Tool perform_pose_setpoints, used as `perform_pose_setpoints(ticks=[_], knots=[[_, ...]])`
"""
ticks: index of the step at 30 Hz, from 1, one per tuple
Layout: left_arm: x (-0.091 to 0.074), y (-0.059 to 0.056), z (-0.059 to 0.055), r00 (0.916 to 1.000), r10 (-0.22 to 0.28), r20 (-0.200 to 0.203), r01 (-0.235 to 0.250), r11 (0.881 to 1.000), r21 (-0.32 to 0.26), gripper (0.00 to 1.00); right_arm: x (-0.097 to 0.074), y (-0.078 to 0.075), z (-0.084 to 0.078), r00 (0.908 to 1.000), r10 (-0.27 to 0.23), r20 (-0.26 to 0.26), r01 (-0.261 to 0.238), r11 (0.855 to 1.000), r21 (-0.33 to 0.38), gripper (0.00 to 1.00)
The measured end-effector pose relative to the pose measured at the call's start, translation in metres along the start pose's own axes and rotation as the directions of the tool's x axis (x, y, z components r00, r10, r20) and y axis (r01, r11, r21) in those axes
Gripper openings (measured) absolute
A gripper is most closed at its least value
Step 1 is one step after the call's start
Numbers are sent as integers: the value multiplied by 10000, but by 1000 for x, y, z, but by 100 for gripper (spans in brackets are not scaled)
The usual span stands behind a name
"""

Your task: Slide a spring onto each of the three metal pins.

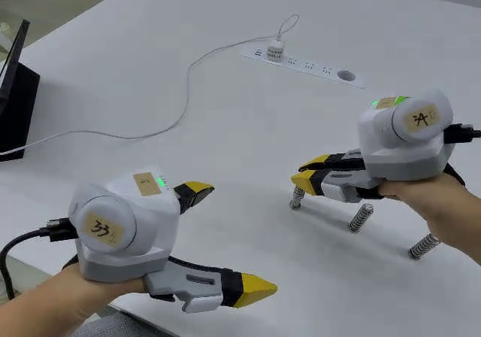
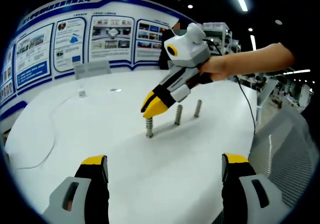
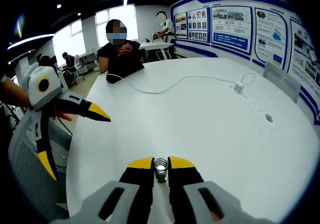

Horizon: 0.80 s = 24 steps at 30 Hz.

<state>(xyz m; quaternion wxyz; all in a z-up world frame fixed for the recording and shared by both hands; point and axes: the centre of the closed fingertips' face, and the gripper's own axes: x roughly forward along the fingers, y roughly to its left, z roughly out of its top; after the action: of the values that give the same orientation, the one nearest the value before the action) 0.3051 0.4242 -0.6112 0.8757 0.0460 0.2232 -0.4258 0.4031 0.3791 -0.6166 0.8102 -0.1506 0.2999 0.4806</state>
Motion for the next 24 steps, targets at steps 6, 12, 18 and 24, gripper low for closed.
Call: perform_pose_setpoints(ticks=[6,12,18,24], knots=[[0,1,-1,10000,48,-14,-48,10000,-66,96,5,-3,-11,9996,-122,-243,119,9998,-135,11],[0,1,-2,10000,46,-80,-47,10000,-60,96,7,-5,-15,9996,-166,-238,169,9998,98,11],[0,1,-3,9999,47,-124,-48,9999,-91,96,12,-4,-17,9995,-157,-280,159,9999,61,11],[1,1,-4,9999,9,-170,-10,10000,-76,96,13,-3,-17,9995,-126,-306,125,9999,-36,11]])
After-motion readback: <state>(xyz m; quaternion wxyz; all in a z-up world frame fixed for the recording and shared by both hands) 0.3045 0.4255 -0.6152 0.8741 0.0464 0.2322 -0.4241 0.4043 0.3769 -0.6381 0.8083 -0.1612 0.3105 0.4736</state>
